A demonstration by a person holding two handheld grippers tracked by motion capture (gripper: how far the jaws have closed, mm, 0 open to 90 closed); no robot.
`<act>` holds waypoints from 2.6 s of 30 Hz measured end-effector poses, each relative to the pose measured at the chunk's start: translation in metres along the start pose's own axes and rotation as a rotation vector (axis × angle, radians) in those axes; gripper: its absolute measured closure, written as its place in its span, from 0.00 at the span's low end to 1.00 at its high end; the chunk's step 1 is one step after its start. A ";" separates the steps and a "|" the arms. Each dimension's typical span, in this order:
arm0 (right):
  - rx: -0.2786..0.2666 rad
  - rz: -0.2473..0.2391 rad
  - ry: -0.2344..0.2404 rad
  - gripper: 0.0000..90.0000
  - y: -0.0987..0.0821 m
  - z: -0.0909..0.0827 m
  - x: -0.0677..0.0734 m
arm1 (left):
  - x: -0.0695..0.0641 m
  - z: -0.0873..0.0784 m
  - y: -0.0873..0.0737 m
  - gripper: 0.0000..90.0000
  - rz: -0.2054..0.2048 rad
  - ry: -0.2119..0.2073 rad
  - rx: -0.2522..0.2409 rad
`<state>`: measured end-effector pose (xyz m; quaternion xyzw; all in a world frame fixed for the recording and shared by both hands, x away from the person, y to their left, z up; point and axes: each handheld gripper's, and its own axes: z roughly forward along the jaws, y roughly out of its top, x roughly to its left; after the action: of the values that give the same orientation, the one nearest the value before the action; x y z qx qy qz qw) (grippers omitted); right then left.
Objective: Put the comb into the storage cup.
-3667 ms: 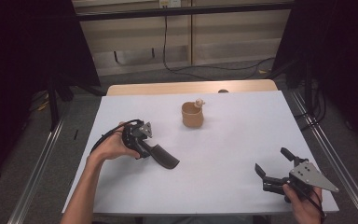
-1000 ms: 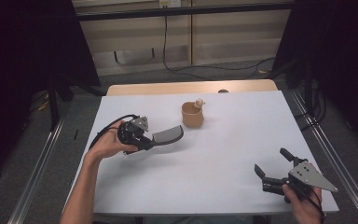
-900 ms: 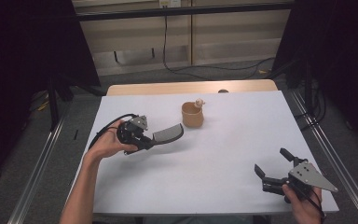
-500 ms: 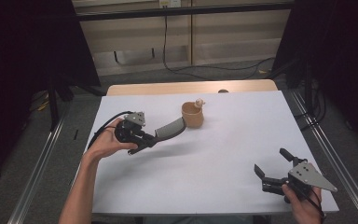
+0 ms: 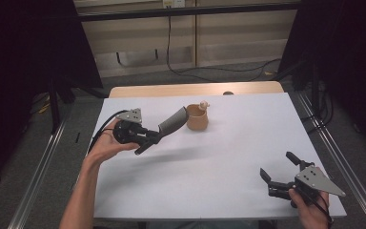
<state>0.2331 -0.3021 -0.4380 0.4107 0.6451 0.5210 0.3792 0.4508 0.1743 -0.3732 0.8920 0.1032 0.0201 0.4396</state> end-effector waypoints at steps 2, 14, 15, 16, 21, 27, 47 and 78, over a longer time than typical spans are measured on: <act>-0.002 -0.004 0.002 0.00 0.000 0.000 0.000 | -0.001 -0.001 0.001 0.81 0.012 0.007 -0.027; -0.003 -0.001 0.002 0.00 0.000 -0.001 0.000 | -0.001 -0.013 0.003 0.81 -0.019 0.061 -0.168; -0.004 0.000 0.005 0.00 0.000 -0.001 0.000 | -0.002 -0.014 0.004 0.81 -0.017 0.060 -0.173; -0.005 0.000 0.003 0.00 0.001 -0.001 0.000 | -0.002 -0.015 0.004 0.81 -0.018 0.062 -0.175; -0.004 0.001 0.002 0.00 0.001 -0.001 0.000 | -0.003 -0.013 0.003 0.81 -0.018 0.081 -0.159; -0.006 -0.001 0.002 0.00 0.001 -0.001 0.000 | -0.003 -0.007 0.005 0.81 -0.030 0.100 -0.175; -0.011 0.000 -0.001 0.00 0.001 -0.001 0.001 | -0.005 0.014 0.015 0.81 -0.070 0.197 -0.257; -0.017 0.005 -0.008 0.00 0.001 -0.003 0.000 | -0.009 0.043 0.049 0.81 -0.086 0.292 -0.392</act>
<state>0.2308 -0.3030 -0.4363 0.4110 0.6383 0.5257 0.3838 0.4561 0.1100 -0.3601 0.7720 0.1974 0.1497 0.5853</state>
